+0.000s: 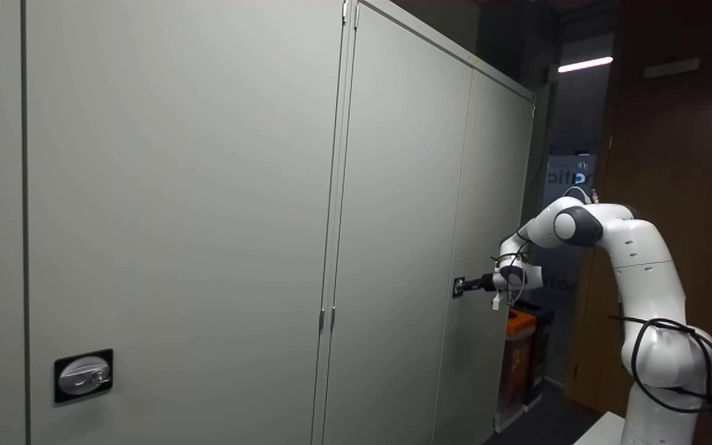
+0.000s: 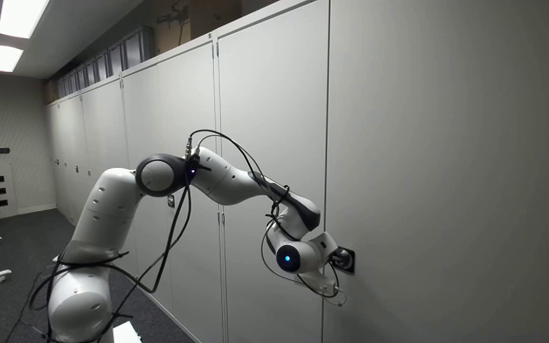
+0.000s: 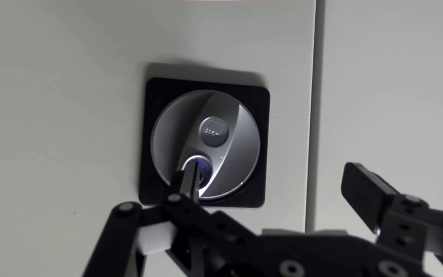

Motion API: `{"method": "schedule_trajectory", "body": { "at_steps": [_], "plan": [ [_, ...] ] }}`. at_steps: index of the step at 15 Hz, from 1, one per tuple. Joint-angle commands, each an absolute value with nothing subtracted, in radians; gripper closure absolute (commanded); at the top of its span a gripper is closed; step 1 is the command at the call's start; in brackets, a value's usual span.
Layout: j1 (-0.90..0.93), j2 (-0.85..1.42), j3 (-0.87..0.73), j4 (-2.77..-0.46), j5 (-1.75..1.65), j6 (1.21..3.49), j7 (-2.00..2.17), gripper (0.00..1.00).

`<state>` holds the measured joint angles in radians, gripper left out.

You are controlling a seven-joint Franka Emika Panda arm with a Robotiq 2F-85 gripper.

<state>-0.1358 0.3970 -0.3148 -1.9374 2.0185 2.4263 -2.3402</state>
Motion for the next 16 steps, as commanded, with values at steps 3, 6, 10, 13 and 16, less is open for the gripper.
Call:
{"method": "schedule_trajectory", "body": {
  "at_steps": [3,6,10,13,16],
  "plan": [
    [-0.178,0.422,-0.298,-1.903,2.063,2.388,-2.386,0.00],
    [-0.183,0.427,-0.298,-1.892,2.071,2.387,-2.383,0.00],
    [-0.188,0.431,-0.296,-1.869,2.072,2.388,-2.375,0.00],
    [-0.189,0.436,-0.294,-1.858,2.067,2.388,-2.367,0.00],
    [-0.188,0.442,-0.291,-1.847,2.063,2.391,-2.358,0.00]
  ]
}}
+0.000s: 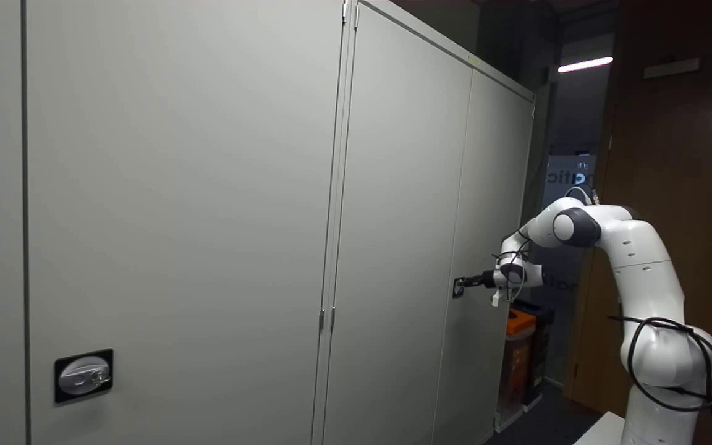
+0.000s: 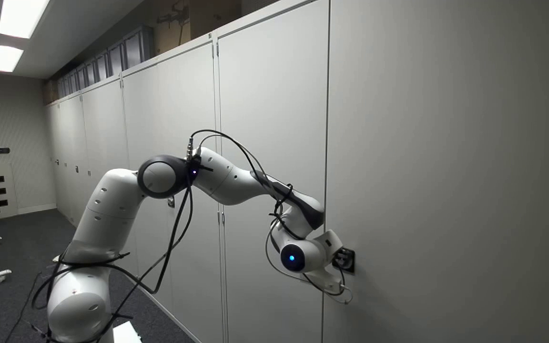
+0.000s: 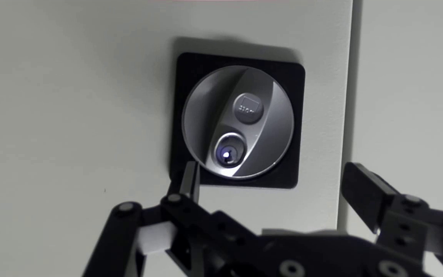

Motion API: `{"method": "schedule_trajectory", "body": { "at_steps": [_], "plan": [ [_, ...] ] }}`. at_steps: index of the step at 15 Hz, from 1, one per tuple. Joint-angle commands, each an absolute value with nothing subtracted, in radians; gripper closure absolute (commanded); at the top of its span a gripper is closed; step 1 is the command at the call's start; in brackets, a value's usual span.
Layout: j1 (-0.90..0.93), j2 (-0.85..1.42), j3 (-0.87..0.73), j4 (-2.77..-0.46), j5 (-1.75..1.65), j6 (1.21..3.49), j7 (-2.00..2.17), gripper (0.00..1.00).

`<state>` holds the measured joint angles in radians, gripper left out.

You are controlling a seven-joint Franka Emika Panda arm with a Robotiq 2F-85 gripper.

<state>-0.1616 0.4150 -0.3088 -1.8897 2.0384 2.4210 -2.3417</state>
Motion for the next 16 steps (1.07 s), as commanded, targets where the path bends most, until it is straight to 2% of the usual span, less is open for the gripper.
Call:
{"method": "schedule_trajectory", "body": {
  "at_steps": [1,16],
  "plan": [
    [-0.187,0.445,-0.289,-1.842,2.062,2.393,-2.355,0.00],
    [-0.175,0.487,-0.277,-1.797,2.055,2.412,-2.348,0.00]
  ]
}}
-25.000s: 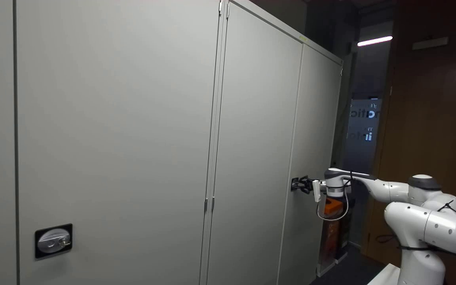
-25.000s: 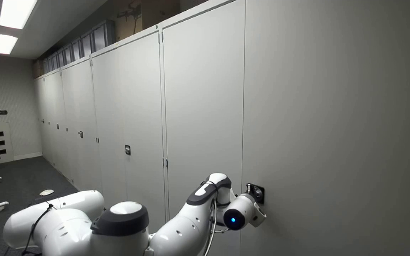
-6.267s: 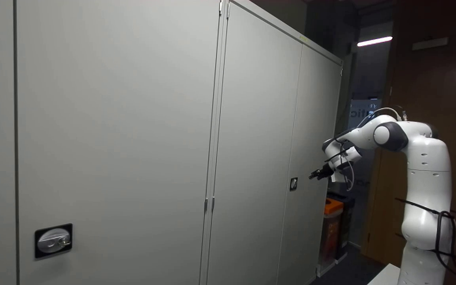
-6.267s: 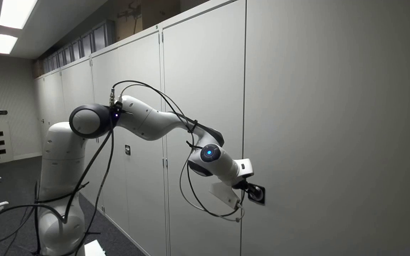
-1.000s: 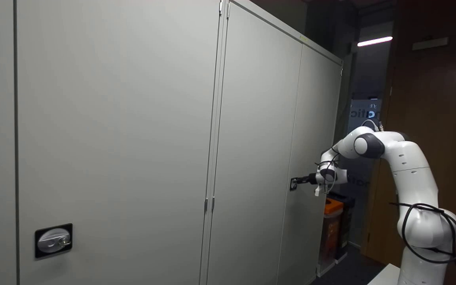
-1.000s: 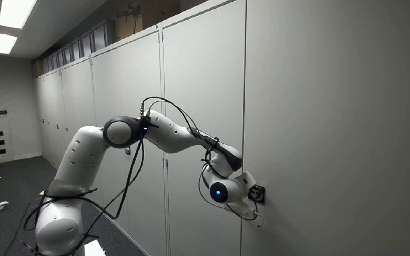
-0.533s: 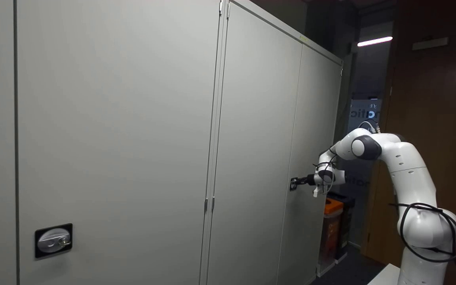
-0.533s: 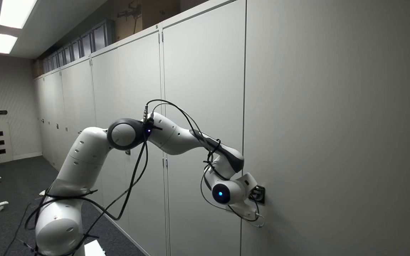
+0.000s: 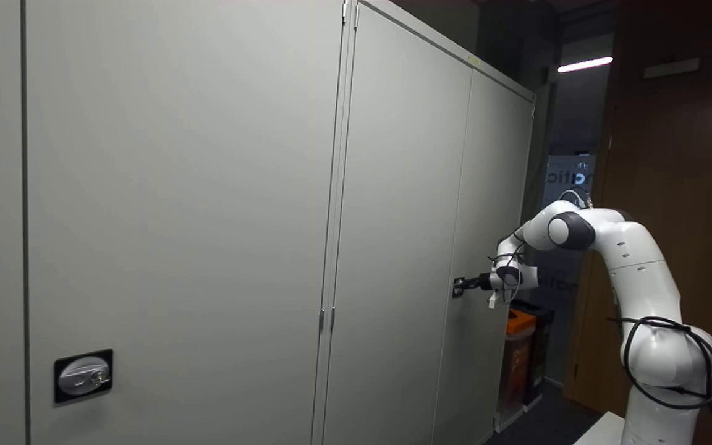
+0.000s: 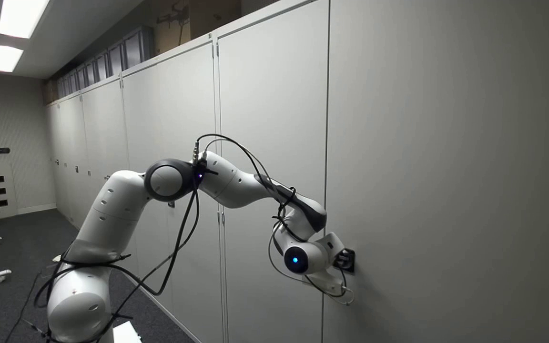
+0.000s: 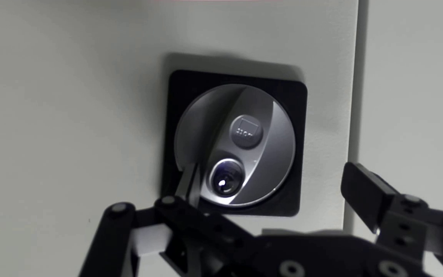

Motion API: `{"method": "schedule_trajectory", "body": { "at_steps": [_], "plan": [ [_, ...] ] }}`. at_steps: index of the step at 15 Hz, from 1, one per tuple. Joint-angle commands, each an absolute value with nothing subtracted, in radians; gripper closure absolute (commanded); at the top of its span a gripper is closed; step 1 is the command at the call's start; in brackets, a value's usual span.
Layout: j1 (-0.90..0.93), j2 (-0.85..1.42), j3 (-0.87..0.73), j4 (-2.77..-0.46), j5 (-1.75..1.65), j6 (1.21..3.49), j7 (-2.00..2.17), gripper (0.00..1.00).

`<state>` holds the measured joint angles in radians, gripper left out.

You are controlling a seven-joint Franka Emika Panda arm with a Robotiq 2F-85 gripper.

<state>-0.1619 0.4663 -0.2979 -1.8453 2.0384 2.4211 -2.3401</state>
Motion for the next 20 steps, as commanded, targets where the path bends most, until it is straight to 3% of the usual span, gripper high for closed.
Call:
{"method": "schedule_trajectory", "body": {
  "at_steps": [1,20],
  "plan": [
    [-0.174,0.488,-0.276,-1.795,2.056,2.413,-2.348,0.00],
    [-0.152,0.454,-0.263,-1.815,1.999,2.447,-2.339,0.00]
  ]
}}
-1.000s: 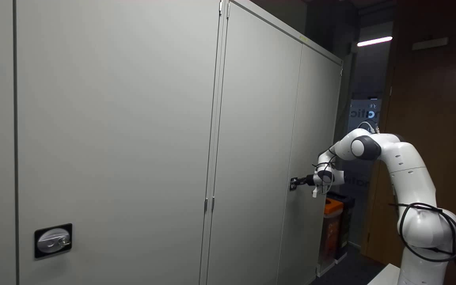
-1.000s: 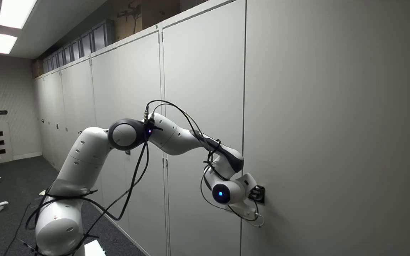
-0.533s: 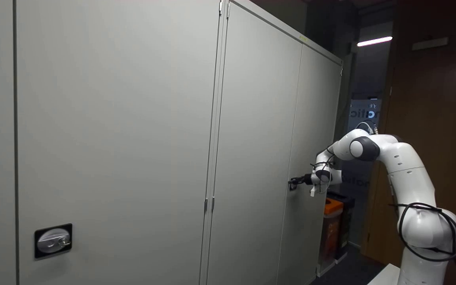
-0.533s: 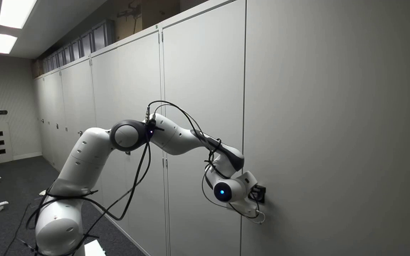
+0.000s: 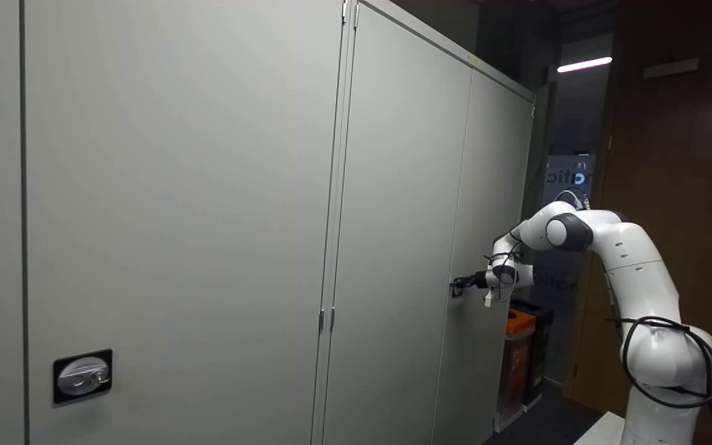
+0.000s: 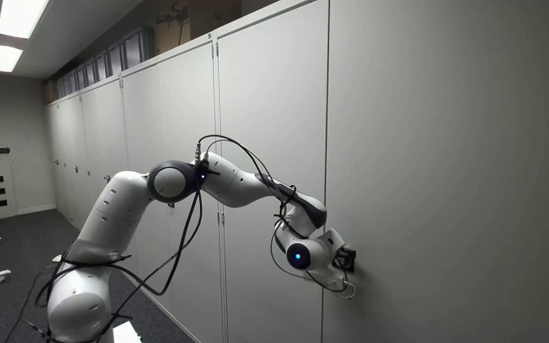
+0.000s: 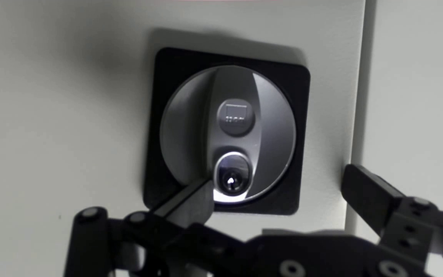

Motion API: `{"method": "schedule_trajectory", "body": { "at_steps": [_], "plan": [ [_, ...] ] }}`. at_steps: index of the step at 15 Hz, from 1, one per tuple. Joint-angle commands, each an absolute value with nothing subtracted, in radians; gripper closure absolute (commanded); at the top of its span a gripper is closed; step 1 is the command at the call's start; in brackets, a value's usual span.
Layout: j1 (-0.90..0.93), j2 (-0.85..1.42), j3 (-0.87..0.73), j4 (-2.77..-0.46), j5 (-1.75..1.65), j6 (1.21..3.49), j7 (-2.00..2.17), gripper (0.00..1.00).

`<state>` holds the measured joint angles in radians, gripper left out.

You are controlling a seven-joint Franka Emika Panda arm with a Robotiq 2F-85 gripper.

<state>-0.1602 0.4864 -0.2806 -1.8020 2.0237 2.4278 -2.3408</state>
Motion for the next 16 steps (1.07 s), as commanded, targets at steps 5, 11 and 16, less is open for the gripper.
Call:
{"method": "schedule_trajectory", "body": {
  "at_steps": [5,11,16],
  "plan": [
    [-0.144,0.404,-0.265,-1.865,1.982,2.486,-2.339,0.00],
    [-0.130,0.329,-0.260,-1.940,1.986,2.540,-2.346,0.00],
    [-0.114,0.251,-0.252,-2.014,1.997,2.578,-2.349,0.00]
  ]
}}
